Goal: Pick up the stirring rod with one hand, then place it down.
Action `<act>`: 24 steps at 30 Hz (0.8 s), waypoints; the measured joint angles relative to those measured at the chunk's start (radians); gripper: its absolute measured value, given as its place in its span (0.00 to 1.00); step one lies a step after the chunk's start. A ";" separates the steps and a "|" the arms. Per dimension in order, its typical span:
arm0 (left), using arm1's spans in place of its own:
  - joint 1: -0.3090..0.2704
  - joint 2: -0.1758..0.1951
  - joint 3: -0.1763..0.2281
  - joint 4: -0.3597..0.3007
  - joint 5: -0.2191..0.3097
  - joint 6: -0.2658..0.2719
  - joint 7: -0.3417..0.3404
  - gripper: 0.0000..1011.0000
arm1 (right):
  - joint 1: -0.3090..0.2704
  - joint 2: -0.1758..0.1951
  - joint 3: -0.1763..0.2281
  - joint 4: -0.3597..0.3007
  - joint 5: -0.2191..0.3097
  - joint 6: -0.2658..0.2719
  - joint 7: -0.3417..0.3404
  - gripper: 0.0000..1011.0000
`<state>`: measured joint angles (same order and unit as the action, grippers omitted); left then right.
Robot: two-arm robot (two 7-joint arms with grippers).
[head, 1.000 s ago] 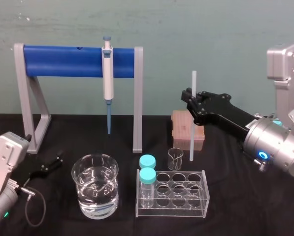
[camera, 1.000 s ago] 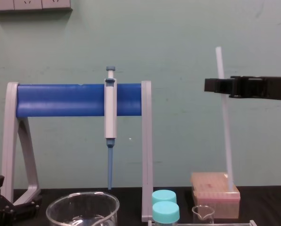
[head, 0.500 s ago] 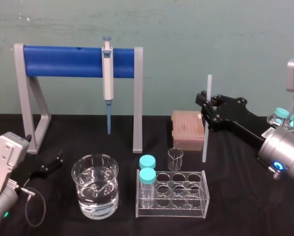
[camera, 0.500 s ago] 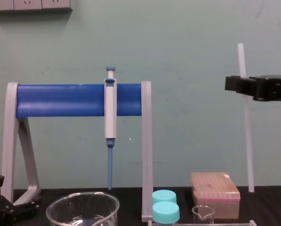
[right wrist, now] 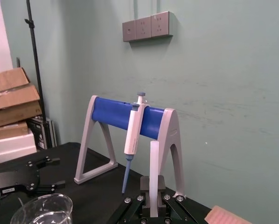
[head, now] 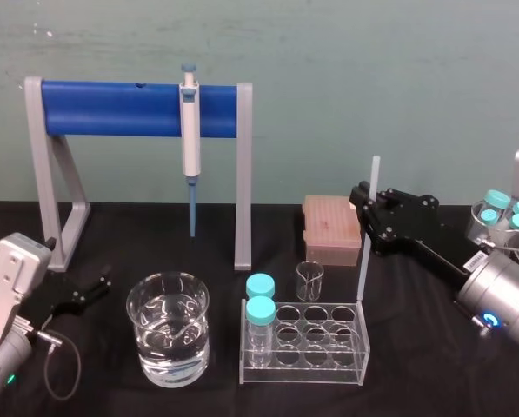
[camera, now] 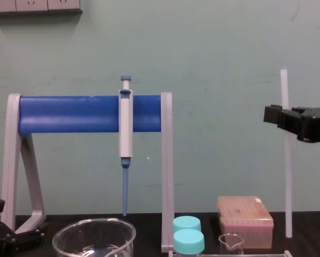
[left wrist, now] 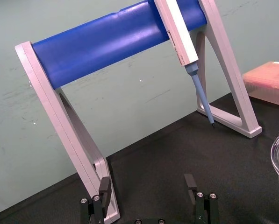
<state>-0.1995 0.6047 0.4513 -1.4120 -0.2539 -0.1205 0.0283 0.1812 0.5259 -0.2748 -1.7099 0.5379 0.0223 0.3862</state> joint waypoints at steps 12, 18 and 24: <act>0.000 0.000 0.000 0.000 0.000 0.000 0.000 0.99 | 0.014 -0.034 -0.010 0.064 -0.017 -0.051 0.039 0.08; 0.000 0.000 0.000 0.000 0.000 0.000 0.000 0.99 | 0.027 -0.044 -0.021 0.085 -0.027 -0.051 0.048 0.08; 0.000 0.000 0.000 0.000 0.000 0.000 0.000 0.99 | 0.033 -0.055 -0.027 0.112 -0.028 -0.060 0.060 0.08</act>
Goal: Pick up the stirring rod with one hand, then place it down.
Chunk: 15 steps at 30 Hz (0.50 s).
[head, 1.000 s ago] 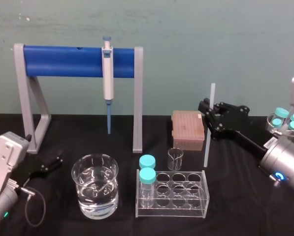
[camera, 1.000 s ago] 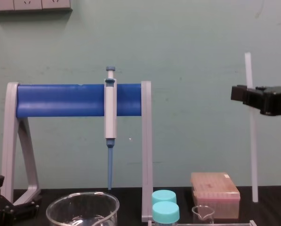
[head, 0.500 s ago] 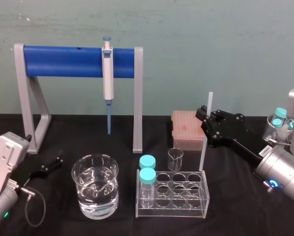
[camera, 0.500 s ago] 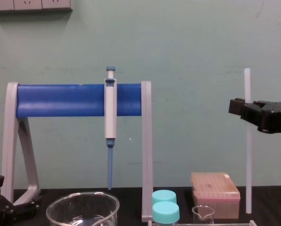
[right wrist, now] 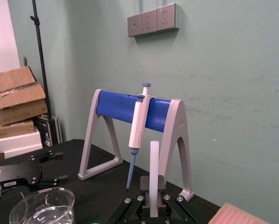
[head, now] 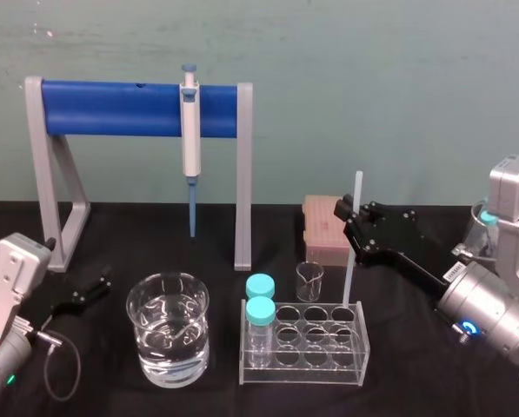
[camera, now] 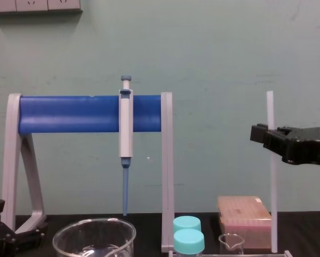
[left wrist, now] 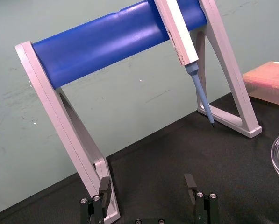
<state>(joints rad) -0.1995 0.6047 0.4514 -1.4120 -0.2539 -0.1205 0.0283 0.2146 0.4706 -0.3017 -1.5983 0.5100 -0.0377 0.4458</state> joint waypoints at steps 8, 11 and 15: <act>0.000 0.000 0.000 0.000 0.000 0.000 0.000 0.99 | 0.001 -0.017 -0.005 0.043 0.000 -0.037 0.019 0.08; 0.000 0.000 0.000 0.000 0.000 0.000 0.000 0.99 | 0.001 -0.021 -0.008 0.063 -0.004 -0.055 0.029 0.08; 0.000 0.000 0.000 0.000 0.000 0.000 0.000 0.99 | 0.002 -0.025 -0.012 0.086 -0.011 -0.072 0.040 0.08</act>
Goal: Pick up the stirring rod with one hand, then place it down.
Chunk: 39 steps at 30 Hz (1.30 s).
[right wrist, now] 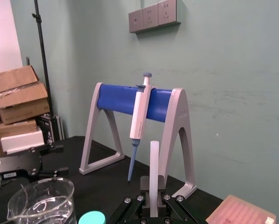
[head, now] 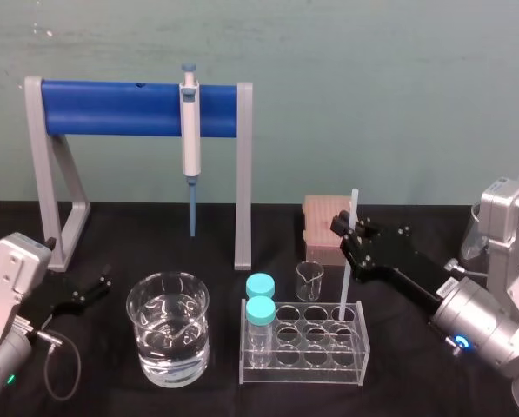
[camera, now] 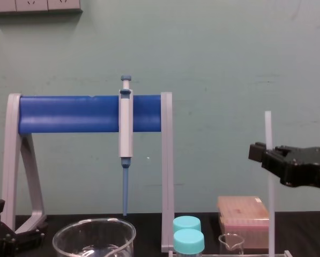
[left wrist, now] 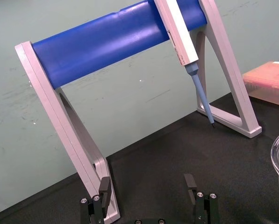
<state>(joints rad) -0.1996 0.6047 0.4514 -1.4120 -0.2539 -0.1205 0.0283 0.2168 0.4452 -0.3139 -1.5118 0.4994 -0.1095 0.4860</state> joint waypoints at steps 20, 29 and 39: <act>0.000 0.000 0.000 0.000 0.000 0.000 0.000 0.99 | -0.001 -0.029 -0.003 0.109 -0.001 -0.060 0.043 0.08; 0.000 0.000 0.000 0.000 0.000 0.000 0.000 0.99 | -0.002 -0.035 -0.008 0.137 -0.012 -0.064 0.046 0.08; 0.000 0.000 0.000 0.000 0.000 0.000 0.000 0.99 | -0.002 -0.041 -0.004 0.142 -0.016 -0.064 0.044 0.21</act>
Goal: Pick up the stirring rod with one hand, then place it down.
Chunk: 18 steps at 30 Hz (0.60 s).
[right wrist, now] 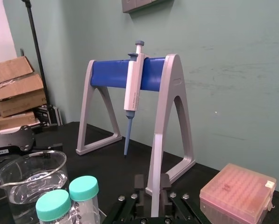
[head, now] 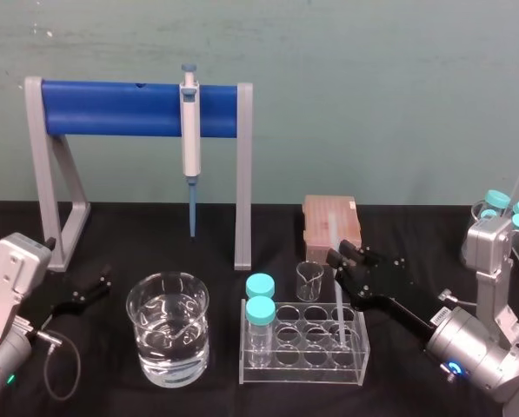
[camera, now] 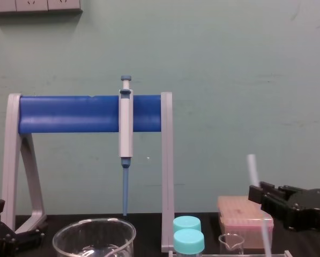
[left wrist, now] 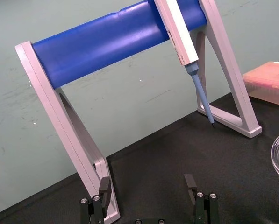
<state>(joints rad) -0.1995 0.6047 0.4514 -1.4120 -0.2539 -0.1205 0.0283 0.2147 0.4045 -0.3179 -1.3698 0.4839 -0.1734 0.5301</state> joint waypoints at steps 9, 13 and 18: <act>0.000 0.000 0.000 0.000 0.000 0.000 0.000 0.99 | -0.001 -0.002 0.007 -0.002 0.000 0.001 -0.004 0.48; 0.000 0.000 0.000 0.000 0.000 0.000 0.000 0.99 | -0.002 -0.002 0.011 -0.004 0.002 0.001 -0.005 0.62; 0.000 0.000 0.000 0.000 0.000 0.000 0.000 0.99 | -0.010 0.000 0.017 -0.018 0.002 0.005 -0.016 0.78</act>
<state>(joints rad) -0.1996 0.6047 0.4513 -1.4120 -0.2539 -0.1205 0.0283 0.2048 0.4043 -0.3010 -1.3879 0.4860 -0.1679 0.5141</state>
